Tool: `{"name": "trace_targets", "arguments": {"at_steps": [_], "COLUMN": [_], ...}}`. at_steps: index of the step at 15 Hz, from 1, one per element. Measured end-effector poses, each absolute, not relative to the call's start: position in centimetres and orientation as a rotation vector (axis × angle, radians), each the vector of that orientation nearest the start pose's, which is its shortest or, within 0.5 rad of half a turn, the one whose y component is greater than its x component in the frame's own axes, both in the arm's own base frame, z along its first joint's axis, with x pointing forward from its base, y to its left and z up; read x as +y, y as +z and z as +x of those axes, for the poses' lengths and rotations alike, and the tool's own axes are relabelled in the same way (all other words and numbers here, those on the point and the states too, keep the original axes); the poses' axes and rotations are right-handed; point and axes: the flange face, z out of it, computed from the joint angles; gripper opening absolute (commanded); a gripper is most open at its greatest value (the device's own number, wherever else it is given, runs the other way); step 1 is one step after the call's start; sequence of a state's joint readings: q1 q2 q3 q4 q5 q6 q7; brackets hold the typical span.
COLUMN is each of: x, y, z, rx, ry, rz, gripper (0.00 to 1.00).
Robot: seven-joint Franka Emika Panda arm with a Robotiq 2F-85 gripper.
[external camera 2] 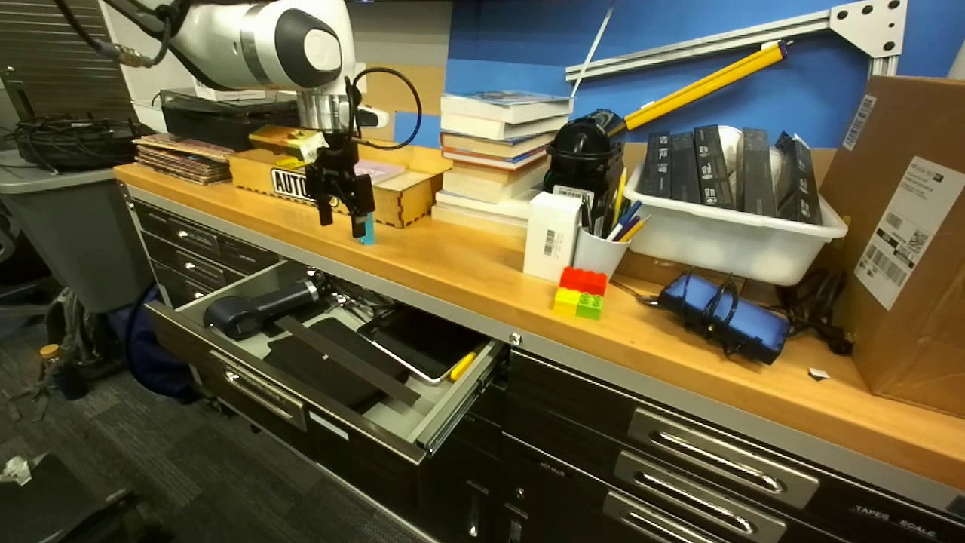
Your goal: Put the blue lego brick in the open drawer then close the drawer
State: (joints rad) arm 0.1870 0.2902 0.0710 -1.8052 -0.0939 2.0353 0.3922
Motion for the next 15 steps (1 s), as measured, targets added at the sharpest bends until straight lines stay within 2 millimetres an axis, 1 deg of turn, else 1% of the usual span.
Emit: {"name": "trace_targets", "arguments": {"at_steps": [6,10,12,15], "x": [16.7,16.6,16.2,15.7], "y": [38.0,37.6,37.4,37.3], "z": [61.6,62.2,62.5,62.8], "rx": [0.219,0.259,0.281,0.301], "ry": [-0.103,-0.185,-0.213,-0.257], "rz": [-3.184,-3.195,-3.207,-3.23], "gripper": [1.0,1.0,0.75,0.51]}}
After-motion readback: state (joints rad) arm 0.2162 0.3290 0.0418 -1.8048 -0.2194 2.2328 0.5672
